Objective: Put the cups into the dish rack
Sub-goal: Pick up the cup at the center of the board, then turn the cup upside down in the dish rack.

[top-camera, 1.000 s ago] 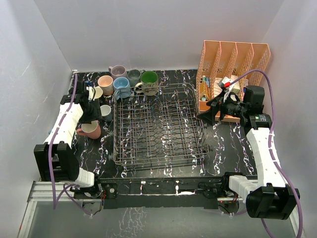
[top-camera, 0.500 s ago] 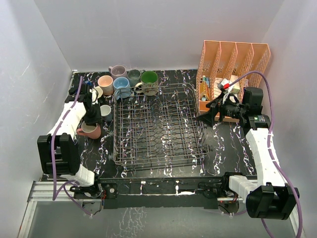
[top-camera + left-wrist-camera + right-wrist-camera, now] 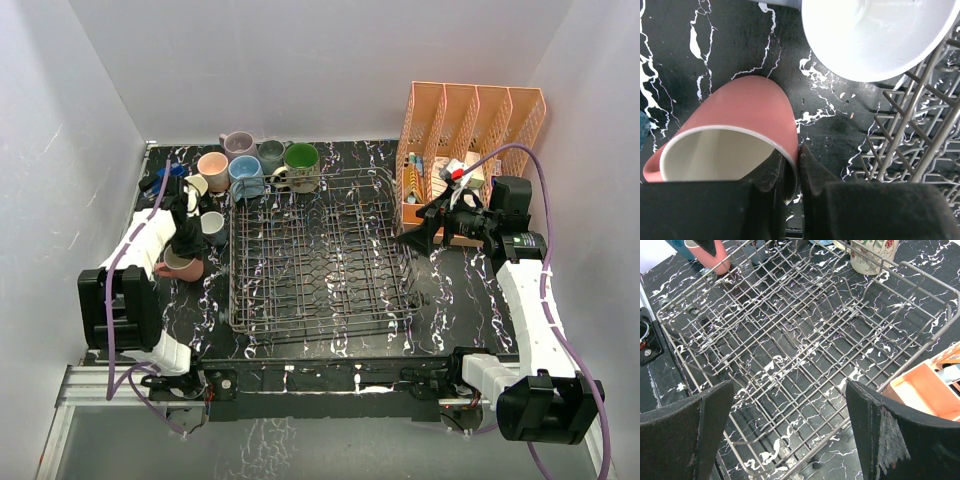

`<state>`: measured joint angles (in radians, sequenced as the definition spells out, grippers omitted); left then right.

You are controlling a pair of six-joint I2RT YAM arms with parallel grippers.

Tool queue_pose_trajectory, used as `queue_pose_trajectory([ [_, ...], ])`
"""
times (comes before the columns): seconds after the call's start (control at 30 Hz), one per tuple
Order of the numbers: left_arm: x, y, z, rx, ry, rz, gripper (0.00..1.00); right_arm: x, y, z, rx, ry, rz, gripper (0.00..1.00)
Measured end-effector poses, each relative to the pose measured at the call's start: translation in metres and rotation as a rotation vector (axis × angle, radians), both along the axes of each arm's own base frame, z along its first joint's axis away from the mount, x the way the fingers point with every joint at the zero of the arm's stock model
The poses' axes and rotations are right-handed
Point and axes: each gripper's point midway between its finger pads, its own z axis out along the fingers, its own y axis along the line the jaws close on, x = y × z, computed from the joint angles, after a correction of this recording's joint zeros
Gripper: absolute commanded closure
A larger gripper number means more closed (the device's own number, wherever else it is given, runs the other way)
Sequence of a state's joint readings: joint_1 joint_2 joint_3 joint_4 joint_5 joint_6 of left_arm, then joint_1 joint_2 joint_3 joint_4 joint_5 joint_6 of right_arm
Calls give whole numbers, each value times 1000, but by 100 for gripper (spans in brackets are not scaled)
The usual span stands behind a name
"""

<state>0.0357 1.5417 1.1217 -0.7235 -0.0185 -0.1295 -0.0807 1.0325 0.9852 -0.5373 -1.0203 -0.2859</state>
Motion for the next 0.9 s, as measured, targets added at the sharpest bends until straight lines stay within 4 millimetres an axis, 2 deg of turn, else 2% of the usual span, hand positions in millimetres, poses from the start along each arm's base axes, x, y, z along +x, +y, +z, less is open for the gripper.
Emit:
queue_pose_trajectory([
  [0.1, -3, 0, 6, 3, -12, 9, 100, 0, 0, 0, 0, 1, 1, 2],
  [0.2, -7, 1, 24, 6, -65, 28, 100, -2, 2, 0, 7, 5, 12, 2],
  [0.5, -26, -13, 127, -83, -418, 96, 100, -22, 12, -1, 33, 4, 126, 2],
  [0.6, -30, -30, 158, -188, -518, 103, 100, -30, 14, 0, 28, -13, 173, 2],
  [0.73, -31, -65, 190, -423, -623, 107, 100, -39, 17, 10, 4, -101, 237, 2],
  [0.9, -33, -110, 214, -785, -691, 118, 100, -61, 24, 28, -10, -285, 336, 2],
])
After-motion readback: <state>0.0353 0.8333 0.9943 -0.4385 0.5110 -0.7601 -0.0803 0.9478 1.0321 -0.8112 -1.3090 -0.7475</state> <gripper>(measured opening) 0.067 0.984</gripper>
